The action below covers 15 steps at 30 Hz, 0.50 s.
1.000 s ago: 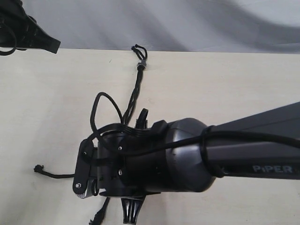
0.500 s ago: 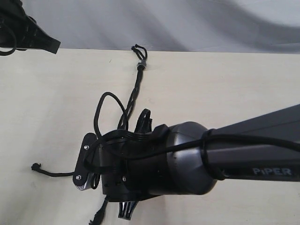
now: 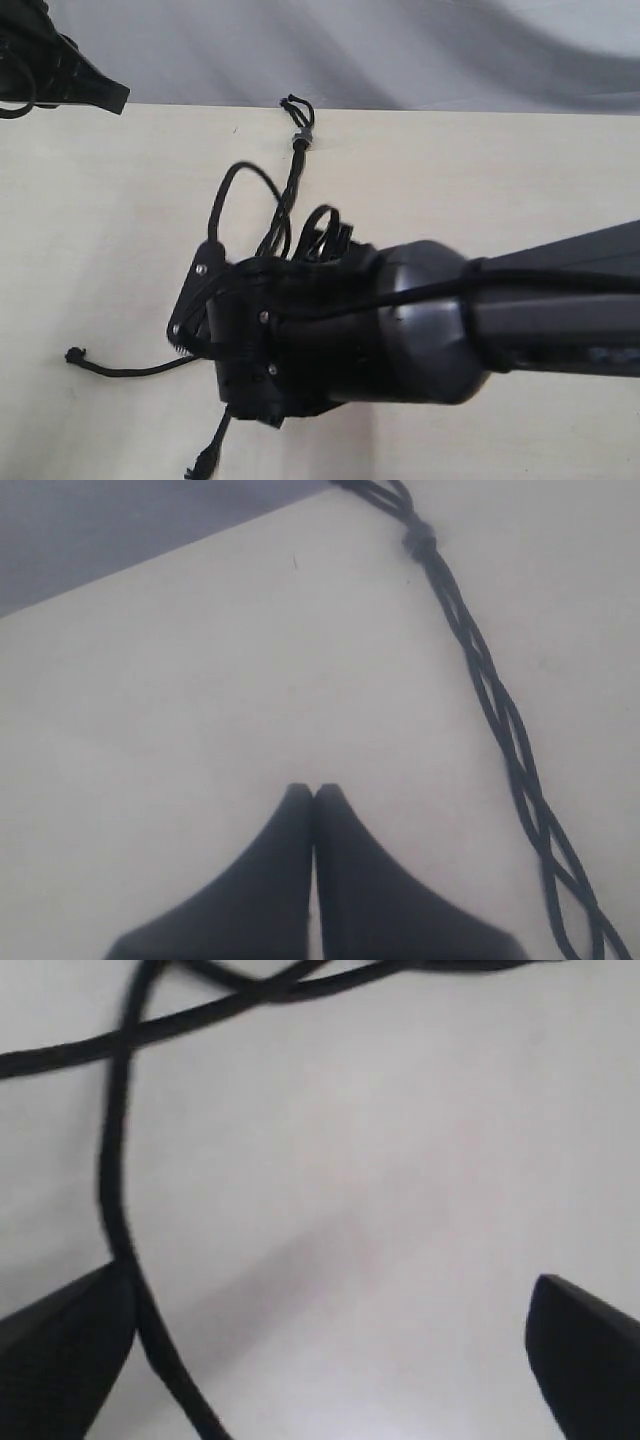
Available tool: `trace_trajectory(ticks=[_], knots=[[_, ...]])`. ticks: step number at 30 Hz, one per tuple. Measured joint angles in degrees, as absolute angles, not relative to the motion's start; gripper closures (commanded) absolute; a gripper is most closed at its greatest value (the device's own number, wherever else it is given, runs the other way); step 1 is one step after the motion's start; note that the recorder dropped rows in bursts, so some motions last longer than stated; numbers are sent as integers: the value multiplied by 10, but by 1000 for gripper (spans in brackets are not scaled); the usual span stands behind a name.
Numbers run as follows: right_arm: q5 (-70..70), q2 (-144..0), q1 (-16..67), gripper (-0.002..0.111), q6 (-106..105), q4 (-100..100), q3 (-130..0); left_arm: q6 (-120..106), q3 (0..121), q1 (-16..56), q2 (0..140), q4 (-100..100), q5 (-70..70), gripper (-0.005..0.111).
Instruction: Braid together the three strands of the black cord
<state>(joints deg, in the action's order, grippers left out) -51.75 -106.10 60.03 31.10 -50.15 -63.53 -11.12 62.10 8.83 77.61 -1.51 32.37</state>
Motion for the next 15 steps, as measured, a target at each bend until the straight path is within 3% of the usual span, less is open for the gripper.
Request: trace_trajectory(ticks=[5,12,15], knots=[[-597,-919,600,9,392,-624,-638,-108,621,88,776,-26,343,107],[-613,-734,599,9,433,-645,-617,-108,618,88,776,-86,412,107],[-550,-670,527,9,495,-672,-565,-152,578,88,775,-162,423,107]])
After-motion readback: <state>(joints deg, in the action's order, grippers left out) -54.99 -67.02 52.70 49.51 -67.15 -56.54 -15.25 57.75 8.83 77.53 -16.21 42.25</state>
